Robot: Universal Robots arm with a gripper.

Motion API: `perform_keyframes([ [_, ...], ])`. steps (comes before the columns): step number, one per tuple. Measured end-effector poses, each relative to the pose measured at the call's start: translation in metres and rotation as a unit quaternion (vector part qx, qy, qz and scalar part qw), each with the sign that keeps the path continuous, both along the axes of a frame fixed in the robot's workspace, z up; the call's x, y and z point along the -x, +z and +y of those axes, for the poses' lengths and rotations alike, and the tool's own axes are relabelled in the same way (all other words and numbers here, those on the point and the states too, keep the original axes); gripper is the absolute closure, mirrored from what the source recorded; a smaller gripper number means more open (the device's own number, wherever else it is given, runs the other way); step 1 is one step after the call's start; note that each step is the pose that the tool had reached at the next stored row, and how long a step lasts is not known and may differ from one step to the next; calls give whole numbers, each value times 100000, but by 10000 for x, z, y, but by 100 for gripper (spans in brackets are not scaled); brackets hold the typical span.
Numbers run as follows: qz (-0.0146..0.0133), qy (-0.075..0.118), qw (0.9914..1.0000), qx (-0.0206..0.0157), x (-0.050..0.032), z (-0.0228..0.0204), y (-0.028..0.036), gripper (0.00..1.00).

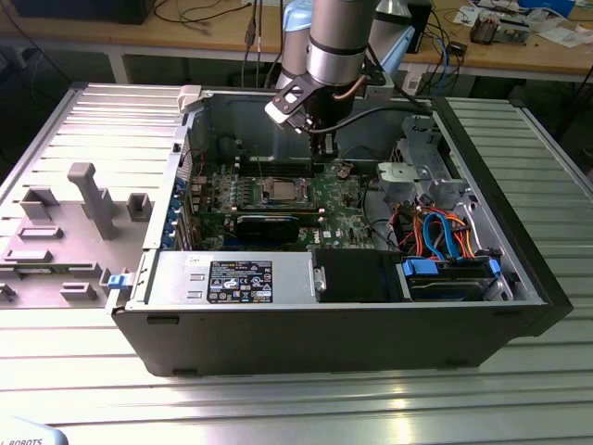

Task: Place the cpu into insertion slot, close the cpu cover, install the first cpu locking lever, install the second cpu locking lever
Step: 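Close the cpu cover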

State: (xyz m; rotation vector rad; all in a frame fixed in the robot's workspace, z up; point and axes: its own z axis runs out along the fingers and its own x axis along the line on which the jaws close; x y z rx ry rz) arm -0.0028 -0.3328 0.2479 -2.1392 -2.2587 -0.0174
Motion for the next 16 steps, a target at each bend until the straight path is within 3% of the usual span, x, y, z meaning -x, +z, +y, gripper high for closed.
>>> perform_keyframes([
  [8, -3, -1, 100000, -4, 16, -1, -1, 89],
  [16, -5, -3, 100000, -11, 139, -3, -7, 89],
])
